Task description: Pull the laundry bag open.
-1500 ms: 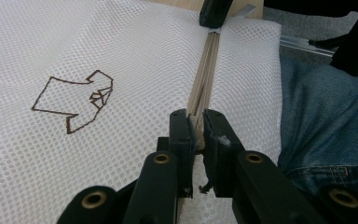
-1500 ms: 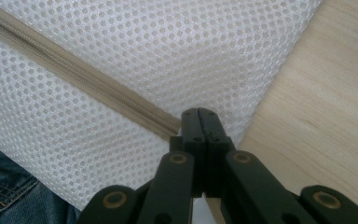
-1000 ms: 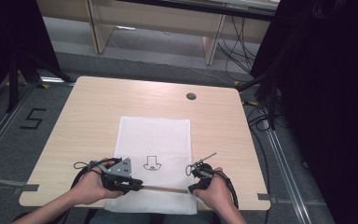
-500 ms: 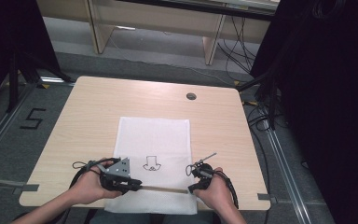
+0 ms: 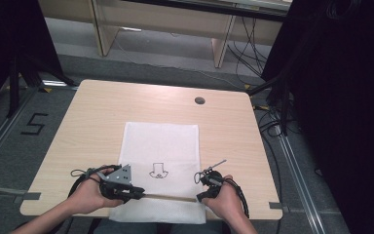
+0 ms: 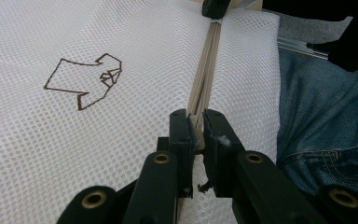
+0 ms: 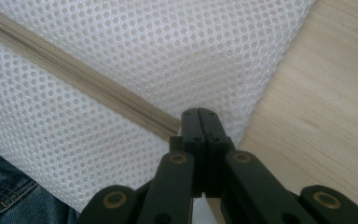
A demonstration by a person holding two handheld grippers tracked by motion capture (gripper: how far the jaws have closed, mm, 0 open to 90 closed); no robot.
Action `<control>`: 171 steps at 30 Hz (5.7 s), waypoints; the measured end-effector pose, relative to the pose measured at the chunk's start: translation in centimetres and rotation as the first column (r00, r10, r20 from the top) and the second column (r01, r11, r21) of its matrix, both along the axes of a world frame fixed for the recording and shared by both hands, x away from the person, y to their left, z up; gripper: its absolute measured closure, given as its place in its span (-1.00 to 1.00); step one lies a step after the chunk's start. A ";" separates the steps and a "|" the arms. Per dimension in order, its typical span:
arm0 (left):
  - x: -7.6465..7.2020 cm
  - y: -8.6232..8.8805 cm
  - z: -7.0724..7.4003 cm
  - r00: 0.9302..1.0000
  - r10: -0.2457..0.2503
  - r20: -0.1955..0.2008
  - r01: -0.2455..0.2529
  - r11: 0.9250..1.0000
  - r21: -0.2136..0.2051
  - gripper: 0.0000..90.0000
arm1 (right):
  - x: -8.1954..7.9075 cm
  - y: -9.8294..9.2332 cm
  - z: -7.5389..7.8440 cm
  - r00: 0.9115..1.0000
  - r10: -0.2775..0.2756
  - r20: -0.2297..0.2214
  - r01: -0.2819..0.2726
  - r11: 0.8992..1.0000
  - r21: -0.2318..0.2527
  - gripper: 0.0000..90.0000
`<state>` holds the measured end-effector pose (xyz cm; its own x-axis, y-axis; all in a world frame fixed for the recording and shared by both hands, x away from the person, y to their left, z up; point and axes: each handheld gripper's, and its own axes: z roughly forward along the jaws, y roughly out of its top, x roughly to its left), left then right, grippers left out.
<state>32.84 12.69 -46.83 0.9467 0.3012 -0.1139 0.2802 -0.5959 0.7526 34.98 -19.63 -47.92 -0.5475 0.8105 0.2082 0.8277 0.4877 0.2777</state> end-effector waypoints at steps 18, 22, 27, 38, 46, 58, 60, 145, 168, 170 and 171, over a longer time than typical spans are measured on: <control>0.6 0.8 -0.2 0.999 0.038 0.015 -0.039 0.999 0.025 0.82 | -0.1 0.2 0.1 1.000 0.002 0.003 -0.002 1.000 -0.015 1.00; 1.1 0.5 -0.3 0.999 0.038 0.015 -0.038 0.999 0.037 0.82 | 0.0 0.1 0.0 1.000 0.008 0.027 -0.007 0.999 -0.032 1.00; 1.7 0.0 -0.4 0.999 0.042 0.018 -0.043 0.998 0.044 0.82 | 0.4 -0.2 0.1 1.000 -0.004 0.026 0.005 1.000 -0.027 1.00; 2.7 -0.4 -0.7 0.998 0.058 0.018 -0.059 0.997 0.050 0.82 | 1.3 -0.6 0.1 0.998 -0.051 0.042 0.052 0.998 -0.027 1.00; 3.0 -0.4 -1.1 0.998 0.054 0.015 -0.055 0.997 0.051 0.82 | 1.2 -0.5 0.2 0.997 -0.080 0.023 0.081 0.996 -0.022 1.00; 2.9 -0.2 -1.1 0.999 0.053 0.001 -0.053 0.998 0.040 0.82 | 1.4 -0.7 0.0 0.997 -0.042 0.059 0.043 0.999 -0.022 1.00; 2.8 -0.2 -1.2 0.999 0.054 -0.002 -0.054 0.998 0.040 0.82 | 1.4 -0.7 0.0 0.997 -0.042 0.061 0.044 0.999 -0.022 1.00; 1.6 5.5 -0.2 0.994 0.109 0.013 -0.109 0.993 0.033 0.82 | 1.6 -0.9 0.0 0.998 -0.039 0.059 0.040 0.999 -0.012 1.00; 1.1 8.8 -1.0 0.983 0.183 -0.015 -0.183 0.983 0.023 0.82 | 1.5 -0.8 0.0 0.995 -0.087 0.038 0.088 0.996 -0.022 1.00; 1.1 9.0 -1.0 0.984 0.176 -0.017 -0.176 0.984 0.027 0.82 | 1.5 -0.7 0.0 0.995 -0.090 0.035 0.091 0.995 -0.028 1.00; 1.1 9.0 -1.1 0.985 0.171 -0.009 -0.171 0.985 0.028 0.82 | 1.5 -0.8 0.1 0.996 -0.087 0.028 0.088 0.996 -0.032 1.00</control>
<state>33.96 21.72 -47.88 0.8798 0.4614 -0.1141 0.3880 -0.5586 0.7331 36.49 -20.39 -47.85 -0.4795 0.8617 0.1662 0.8599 0.4235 0.2852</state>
